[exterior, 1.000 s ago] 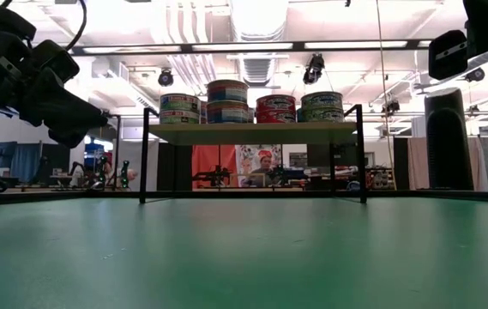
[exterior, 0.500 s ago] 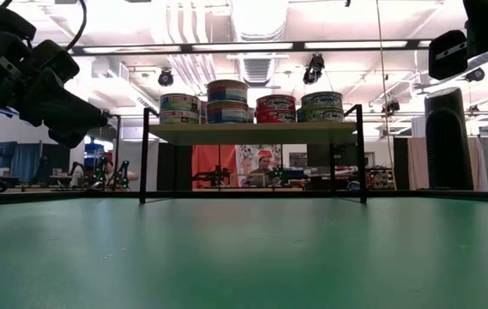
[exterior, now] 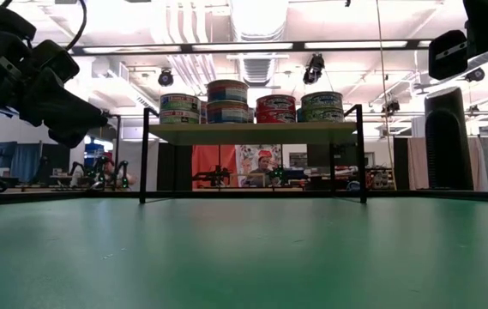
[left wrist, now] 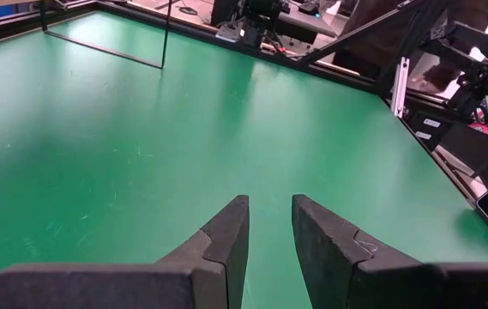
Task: Stack canned seafood by type on shelf
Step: Return to Home Position
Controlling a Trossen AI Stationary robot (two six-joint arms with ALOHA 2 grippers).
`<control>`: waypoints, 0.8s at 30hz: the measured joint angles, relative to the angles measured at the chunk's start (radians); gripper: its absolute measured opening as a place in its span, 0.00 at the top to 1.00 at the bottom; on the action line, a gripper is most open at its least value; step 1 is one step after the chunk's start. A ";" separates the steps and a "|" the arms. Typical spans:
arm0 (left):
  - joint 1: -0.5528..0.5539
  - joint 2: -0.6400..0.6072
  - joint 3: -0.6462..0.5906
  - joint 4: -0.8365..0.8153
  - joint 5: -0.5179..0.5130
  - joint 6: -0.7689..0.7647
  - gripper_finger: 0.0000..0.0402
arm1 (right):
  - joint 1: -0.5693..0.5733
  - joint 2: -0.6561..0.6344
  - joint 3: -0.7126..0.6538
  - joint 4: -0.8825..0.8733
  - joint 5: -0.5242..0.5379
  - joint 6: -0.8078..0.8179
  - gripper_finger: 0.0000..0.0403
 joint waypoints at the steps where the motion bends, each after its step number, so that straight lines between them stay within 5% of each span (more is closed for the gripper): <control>1: 0.000 0.000 0.000 0.000 0.000 0.000 0.81 | 0.000 0.000 0.000 0.000 0.000 0.000 0.97; 24: 0.000 0.005 0.001 0.000 0.000 0.000 0.81 | 0.016 0.021 0.000 -0.031 0.000 0.000 0.97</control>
